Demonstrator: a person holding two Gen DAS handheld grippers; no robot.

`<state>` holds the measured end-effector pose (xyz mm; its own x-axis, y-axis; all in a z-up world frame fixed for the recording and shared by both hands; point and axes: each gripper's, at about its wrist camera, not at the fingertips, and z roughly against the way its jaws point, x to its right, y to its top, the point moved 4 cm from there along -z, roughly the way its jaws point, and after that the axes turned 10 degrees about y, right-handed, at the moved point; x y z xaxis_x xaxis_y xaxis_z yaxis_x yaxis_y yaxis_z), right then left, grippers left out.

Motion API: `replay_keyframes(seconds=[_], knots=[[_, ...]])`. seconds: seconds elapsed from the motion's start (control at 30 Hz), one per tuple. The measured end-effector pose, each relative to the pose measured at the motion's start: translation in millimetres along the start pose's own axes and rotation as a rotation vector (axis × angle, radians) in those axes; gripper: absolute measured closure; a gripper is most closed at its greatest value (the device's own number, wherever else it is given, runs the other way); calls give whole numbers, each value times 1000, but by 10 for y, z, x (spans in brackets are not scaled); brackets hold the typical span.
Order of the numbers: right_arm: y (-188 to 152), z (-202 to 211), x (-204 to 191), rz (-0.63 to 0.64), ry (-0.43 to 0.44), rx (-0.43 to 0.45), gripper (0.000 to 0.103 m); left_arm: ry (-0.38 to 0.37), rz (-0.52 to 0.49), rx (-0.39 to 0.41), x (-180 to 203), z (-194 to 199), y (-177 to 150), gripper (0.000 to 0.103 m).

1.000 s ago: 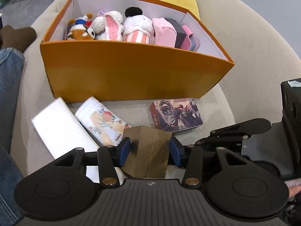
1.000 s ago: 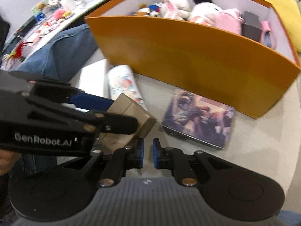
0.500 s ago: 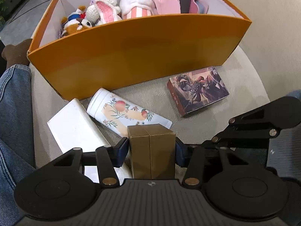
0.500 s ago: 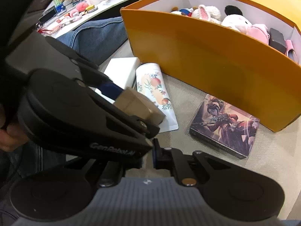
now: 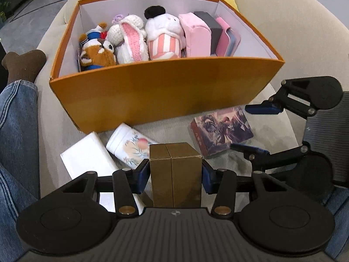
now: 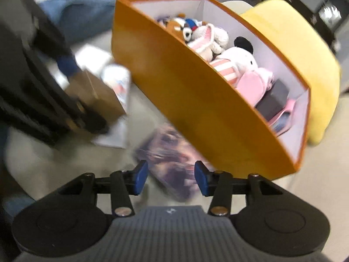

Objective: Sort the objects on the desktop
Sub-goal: 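Grasp the dark PHOTO CARD box with the right gripper while the left gripper holds the brown box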

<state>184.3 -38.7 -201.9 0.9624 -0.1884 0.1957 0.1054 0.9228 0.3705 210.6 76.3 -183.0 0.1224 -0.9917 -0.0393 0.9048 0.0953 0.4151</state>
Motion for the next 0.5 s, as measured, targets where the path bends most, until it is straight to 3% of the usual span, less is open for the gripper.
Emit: replay_keyframes(seconds=[0.1, 0.23, 0.5], knots=[[-29, -129, -7, 99, -5, -56, 40, -3, 11, 0, -10, -29, 27, 48], [-60, -325, -39, 207, -33, -125, 39, -8, 18, -2, -23, -53, 34, 48], [-45, -465, -15, 253, -36, -142, 32, -22, 33, -17, -36, -121, 30, 48]])
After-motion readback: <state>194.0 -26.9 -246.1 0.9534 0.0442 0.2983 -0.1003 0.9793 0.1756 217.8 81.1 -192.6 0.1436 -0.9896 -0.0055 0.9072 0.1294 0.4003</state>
